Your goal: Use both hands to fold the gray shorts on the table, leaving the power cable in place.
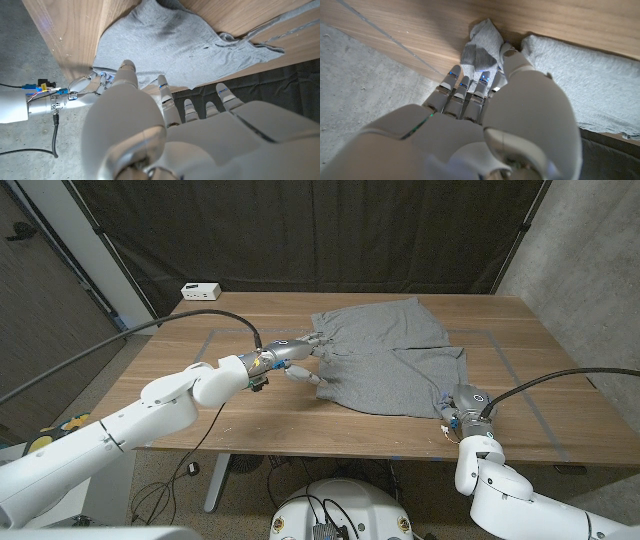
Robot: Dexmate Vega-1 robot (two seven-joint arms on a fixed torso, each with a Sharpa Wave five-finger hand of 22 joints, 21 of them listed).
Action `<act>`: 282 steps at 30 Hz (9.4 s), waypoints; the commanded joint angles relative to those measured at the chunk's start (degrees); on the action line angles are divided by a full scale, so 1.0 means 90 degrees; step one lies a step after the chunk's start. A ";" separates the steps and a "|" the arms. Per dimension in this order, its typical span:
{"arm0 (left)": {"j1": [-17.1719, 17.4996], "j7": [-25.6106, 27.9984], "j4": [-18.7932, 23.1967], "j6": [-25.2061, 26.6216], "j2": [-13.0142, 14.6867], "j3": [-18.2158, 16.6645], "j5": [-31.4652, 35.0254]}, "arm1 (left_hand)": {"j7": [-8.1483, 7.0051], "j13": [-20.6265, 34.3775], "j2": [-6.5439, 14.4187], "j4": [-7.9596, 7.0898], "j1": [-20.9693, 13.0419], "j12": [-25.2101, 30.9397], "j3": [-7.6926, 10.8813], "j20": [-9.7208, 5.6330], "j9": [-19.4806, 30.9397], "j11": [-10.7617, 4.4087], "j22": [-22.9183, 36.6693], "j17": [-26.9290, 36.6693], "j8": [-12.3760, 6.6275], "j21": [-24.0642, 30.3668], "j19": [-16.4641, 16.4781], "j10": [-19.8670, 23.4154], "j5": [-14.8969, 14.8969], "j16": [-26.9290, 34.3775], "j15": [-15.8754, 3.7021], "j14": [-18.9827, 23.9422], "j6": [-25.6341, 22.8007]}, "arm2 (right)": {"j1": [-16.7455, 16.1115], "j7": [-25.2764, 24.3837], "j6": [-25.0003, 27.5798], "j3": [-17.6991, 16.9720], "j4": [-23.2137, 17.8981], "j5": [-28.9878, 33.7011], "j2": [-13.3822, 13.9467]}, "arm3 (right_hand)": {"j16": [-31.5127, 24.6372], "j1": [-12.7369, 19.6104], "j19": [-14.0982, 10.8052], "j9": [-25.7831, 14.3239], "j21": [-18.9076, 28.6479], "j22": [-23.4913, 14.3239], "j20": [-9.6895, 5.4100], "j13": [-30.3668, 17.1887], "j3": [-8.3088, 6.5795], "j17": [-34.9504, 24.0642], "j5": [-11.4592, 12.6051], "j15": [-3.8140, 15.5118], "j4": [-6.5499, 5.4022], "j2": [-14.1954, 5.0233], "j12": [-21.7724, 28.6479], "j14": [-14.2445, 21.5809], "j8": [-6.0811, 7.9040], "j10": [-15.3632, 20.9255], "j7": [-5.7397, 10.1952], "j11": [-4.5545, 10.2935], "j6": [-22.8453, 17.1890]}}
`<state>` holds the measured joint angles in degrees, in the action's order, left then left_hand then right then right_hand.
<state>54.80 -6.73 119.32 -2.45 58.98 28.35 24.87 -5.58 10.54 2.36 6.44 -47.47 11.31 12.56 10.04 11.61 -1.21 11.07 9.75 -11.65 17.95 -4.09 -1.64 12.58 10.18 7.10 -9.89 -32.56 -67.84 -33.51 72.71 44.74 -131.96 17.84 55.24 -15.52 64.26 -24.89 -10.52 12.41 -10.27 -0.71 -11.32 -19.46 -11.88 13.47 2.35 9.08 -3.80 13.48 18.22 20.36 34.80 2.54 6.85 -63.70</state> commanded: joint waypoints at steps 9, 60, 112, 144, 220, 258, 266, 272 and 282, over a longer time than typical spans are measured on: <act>-0.0078 -0.0441 0.0359 0.0606 0.0067 0.0101 0.1214 | -0.0161 0.0022 -0.0253 0.0094 -0.0078 0.0033 -0.0122 0.0046 0.0034 -0.0012 0.0028 0.0018 -0.0042 -0.0043 0.0041 -0.0012 -0.0035 0.0026 0.0062 -0.0225 -0.0067 | -0.0078 -0.0305 -0.0070 -0.0138 -0.0030 0.0033 -0.0195 | -0.0029 0.0099 -0.0071 -0.0019 0.0037 -0.0015 0.0006 -0.0018 0.0048 -0.0022 -0.0010 0.0919 -0.0003 -0.0005 -0.0018 0.0072 0.0001 0.0027 -0.0078 -0.0047 -0.0084; -0.0032 0.2604 -0.1530 0.0703 -0.1125 0.1547 0.4431 | -0.0041 0.0007 0.0540 0.0189 -0.1465 0.0283 0.0214 -0.0475 0.0088 -0.0784 0.0061 -0.0016 -0.0942 0.0240 0.1336 0.1930 -0.0077 0.0110 -0.0899 0.1235 -0.3067 | -0.0574 -0.0311 -0.0693 -0.0759 -0.0015 -0.0124 0.0040 | -0.0027 0.0268 -0.0085 -0.0019 0.0021 -0.0015 -0.0010 -0.0022 0.0141 -0.0021 -0.0026 0.0901 0.0013 -0.0024 -0.0073 0.0096 -0.0123 0.0095 -0.0207 -0.0067 -0.0155; 0.0660 0.0892 -0.0046 -0.0376 -0.0038 -0.0748 -0.0279 | 0.0984 0.0060 0.0285 0.0380 -0.1939 0.0123 0.0854 -0.0538 0.1407 -0.0363 0.0148 0.0016 -0.2181 0.0322 0.1100 0.2148 0.0615 0.0031 -0.0771 0.1093 -0.3640 | -0.2942 -0.1631 -0.1682 -0.3173 -0.0896 -0.0265 -0.0456 | 0.0106 0.0505 -0.0111 -0.0037 -0.0001 -0.0003 0.0115 -0.0024 -0.0016 0.0028 -0.0120 0.0790 0.0100 0.0129 -0.0114 0.0166 -0.0187 0.0196 -0.0619 -0.0206 -0.0369; 0.1030 0.2379 -0.0074 0.0064 -0.0273 -0.1391 0.0634 | 0.0796 0.0070 0.0192 0.0322 -0.1851 0.0087 0.1019 -0.0496 0.1667 -0.0375 0.0173 0.0001 -0.2198 0.0404 0.1139 0.2116 0.0987 0.0032 -0.0740 0.1119 -0.3211 | -0.3813 -0.1388 -0.2261 -0.4028 -0.1310 0.0596 -0.0663 | 0.0191 0.0454 -0.0031 -0.0199 -0.0054 0.0002 0.0123 -0.0042 -0.0221 0.0007 -0.0088 0.0792 0.0061 0.0223 -0.0124 0.0202 0.0024 0.0340 -0.0840 -0.0282 -0.0731; -0.1339 0.0061 -0.1112 0.0617 -0.0507 -0.0427 -0.1494 | 0.1281 0.0072 0.0381 0.0365 -0.1754 0.0075 0.1237 -0.0416 0.2024 -0.0065 0.0173 -0.0017 -0.2226 0.0485 0.1026 0.2060 0.0919 0.0003 -0.0544 0.1010 -0.2948 | 0.1428 -0.0062 -0.4694 -0.2429 0.2703 0.1727 -0.0776 | 0.0267 0.0150 -0.0163 -0.0373 -0.0005 -0.0006 -0.0052 -0.0119 -0.0779 -0.0087 -0.0082 0.1031 -0.0030 0.0178 -0.0125 0.0479 0.0044 0.0436 -0.0614 -0.0144 -0.0028; -0.2691 0.0403 -0.2255 0.1224 -0.1398 0.0717 -0.0189 | 0.1131 0.0075 0.0517 0.0309 -0.1671 0.0065 0.1242 -0.0390 0.1842 -0.0104 0.0165 -0.0018 -0.1962 0.0584 0.1135 0.1994 0.0810 0.0022 -0.0534 0.1107 -0.2735 | 0.4152 0.0221 -0.5889 -0.0902 0.5676 0.1664 -0.1535 | 0.0286 0.0061 -0.0195 -0.0306 -0.0007 -0.0005 -0.0096 -0.0122 -0.0894 -0.0093 -0.0130 0.1069 -0.0035 0.0181 -0.0125 0.0558 0.0058 0.0526 -0.0571 -0.0102 -0.0029; -0.2797 0.0451 -0.2394 0.1415 -0.1497 0.0837 -0.0023 | 0.1136 0.0075 0.0518 0.0317 -0.1668 0.0063 0.1236 -0.0394 0.1810 -0.0109 0.0162 -0.0018 -0.1940 0.0590 0.1134 0.1982 0.0787 0.0016 -0.0533 0.1101 -0.2750 | 0.4590 0.0243 -0.5997 -0.0639 0.6208 0.1694 -0.1714 | 0.0287 0.0043 -0.0210 -0.0292 -0.0005 -0.0005 -0.0110 -0.0123 -0.0915 -0.0095 -0.0132 0.1077 -0.0036 0.0185 -0.0126 0.0577 0.0062 0.0541 -0.0559 -0.0104 -0.0033; -0.2901 0.0542 -0.2566 0.1466 -0.1609 0.0949 0.0095 | 0.1139 0.0074 0.0520 0.0323 -0.1667 0.0066 0.1232 -0.0401 0.1784 -0.0114 0.0160 -0.0019 -0.1923 0.0601 0.1146 0.1984 0.0771 0.0016 -0.0542 0.1105 -0.2764 | 0.4952 0.0251 -0.6175 -0.0401 0.6722 0.1697 -0.1888 | 0.0290 0.0033 -0.0219 -0.0281 -0.0004 -0.0004 -0.0106 -0.0123 -0.0930 -0.0096 -0.0132 0.1084 -0.0031 0.0195 -0.0120 0.0591 0.0067 0.0570 -0.0556 -0.0091 -0.0045; -0.3156 0.0714 -0.2964 0.1594 -0.1846 0.1225 0.0440 | 0.1139 0.0074 0.0525 0.0331 -0.1667 0.0066 0.1226 -0.0417 0.1778 -0.0114 0.0157 -0.0019 -0.1914 0.0614 0.1154 0.1976 0.0742 0.0016 -0.0552 0.1117 -0.2777 | 0.5465 0.0261 -0.6370 -0.0025 0.7527 0.1670 -0.2182 | 0.0290 0.0023 -0.0231 -0.0267 -0.0003 -0.0004 -0.0123 -0.0123 -0.0954 -0.0098 -0.0130 0.1091 -0.0025 0.0203 -0.0119 0.0615 0.0074 0.0593 -0.0547 -0.0076 -0.0059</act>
<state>28.48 -1.84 95.82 10.42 44.32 37.16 25.73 1.67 11.05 6.64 9.41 -62.46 12.04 23.65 6.14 26.62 -2.04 12.53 9.62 -28.79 23.12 5.94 16.37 19.64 10.16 2.04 0.06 -54.09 -24.20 -31.26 17.29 40.65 -72.41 33.04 38.46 -12.90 64.89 -26.73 -12.73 11.98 -10.15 -1.54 -12.11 -27.54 -12.67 12.13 2.56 8.77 -2.03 11.98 23.36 20.80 39.52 -2.43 6.04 -63.54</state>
